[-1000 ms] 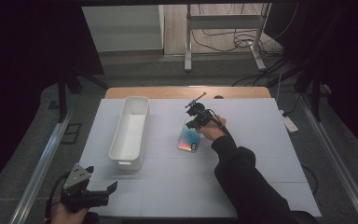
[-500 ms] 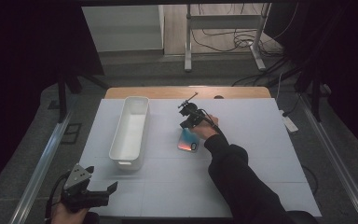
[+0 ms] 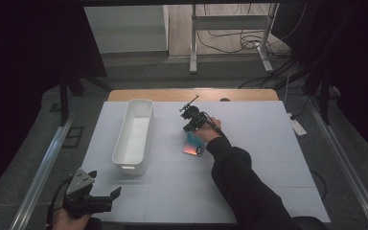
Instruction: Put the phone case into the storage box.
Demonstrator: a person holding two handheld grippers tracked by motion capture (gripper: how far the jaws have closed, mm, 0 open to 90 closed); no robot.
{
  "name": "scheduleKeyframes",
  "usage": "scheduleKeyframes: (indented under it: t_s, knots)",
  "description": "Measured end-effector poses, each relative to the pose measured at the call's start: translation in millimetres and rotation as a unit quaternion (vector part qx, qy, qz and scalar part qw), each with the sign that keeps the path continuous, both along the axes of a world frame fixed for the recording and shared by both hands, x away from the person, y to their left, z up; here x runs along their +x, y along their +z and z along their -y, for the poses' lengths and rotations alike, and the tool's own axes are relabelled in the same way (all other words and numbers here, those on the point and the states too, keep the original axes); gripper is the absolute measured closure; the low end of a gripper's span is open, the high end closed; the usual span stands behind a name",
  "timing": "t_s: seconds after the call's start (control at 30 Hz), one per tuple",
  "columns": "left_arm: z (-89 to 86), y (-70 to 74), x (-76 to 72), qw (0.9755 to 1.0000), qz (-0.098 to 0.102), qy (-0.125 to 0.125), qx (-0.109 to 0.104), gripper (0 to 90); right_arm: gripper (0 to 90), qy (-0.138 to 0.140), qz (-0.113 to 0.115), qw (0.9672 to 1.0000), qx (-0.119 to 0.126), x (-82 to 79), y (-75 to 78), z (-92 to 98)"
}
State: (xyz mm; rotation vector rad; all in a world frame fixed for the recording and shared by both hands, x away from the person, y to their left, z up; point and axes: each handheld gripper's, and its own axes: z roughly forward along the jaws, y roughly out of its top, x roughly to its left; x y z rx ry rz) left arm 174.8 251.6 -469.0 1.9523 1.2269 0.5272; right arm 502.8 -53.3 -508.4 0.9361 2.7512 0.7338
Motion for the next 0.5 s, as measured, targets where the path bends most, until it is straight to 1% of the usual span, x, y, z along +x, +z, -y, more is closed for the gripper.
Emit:
scheduleKeyframes:
  t_s: [0.33, 0.5]
  knots:
    - [0.1, 0.0, 0.0, 1.0, 0.0, 0.0, 0.0, 1.4, 89.2, -0.01, -0.006, 0.9999, -0.01, 1.3, 1.8, 8.7]
    - [0.4, 0.0, 0.1, 1.0, 0.0, 0.0, 0.002, 1.4, 89.2, -0.018, -0.009, 0.9997, -0.012, 2.8, 2.6, 16.9]
